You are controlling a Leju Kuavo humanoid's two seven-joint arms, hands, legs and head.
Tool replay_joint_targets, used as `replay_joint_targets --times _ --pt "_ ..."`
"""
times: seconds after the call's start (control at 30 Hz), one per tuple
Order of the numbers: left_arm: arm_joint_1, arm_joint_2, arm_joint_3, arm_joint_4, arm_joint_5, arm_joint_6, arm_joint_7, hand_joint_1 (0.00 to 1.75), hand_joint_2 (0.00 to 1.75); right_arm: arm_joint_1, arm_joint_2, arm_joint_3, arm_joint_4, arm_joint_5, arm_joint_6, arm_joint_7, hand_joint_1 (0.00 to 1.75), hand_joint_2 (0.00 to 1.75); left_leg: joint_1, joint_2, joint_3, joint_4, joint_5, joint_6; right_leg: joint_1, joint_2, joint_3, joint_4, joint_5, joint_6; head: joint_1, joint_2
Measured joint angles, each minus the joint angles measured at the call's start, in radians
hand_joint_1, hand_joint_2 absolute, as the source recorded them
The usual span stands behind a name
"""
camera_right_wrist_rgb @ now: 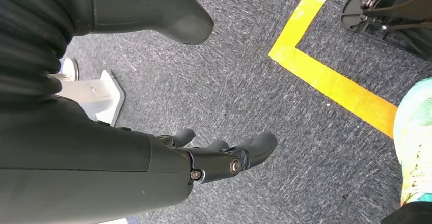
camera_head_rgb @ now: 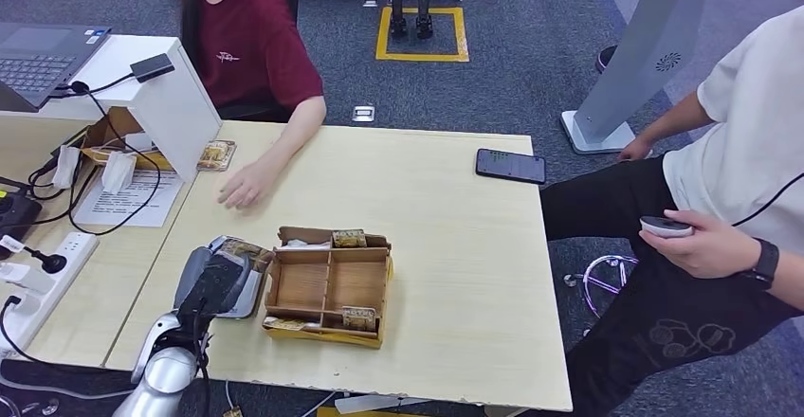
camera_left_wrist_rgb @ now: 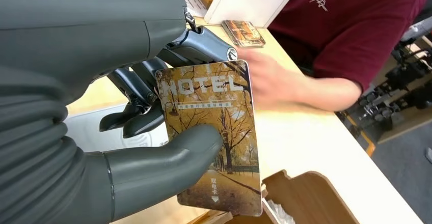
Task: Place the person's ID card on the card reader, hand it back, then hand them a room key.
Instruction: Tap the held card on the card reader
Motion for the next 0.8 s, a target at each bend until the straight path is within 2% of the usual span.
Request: replay_joint_targets --times 0.23,0.8 --pt "-0.032 -0.016 0.000 0.055 -0.007 0.016 0.000 1.75 1.75 0.000 0.000 0.000 0.000 0.000 0.000 0.000 0.00 1.75 0.000 0.000 0.000 0.000 0.001 0.000 0.000 0.000 0.000 0.000 0.001 0.000 0.000 0.000" --pt "-0.045 -0.022 0.003 0.147 -0.087 0.061 0.025 1.75 1.75 0.000 0.001 0.002 0.000 0.002 0.000 -0.003 0.00 1.75 0.000 0.000 -0.001 0.000 0.004 -0.001 0.001 0.000 -0.001 0.000 0.003 -0.001 0.000 0.000"
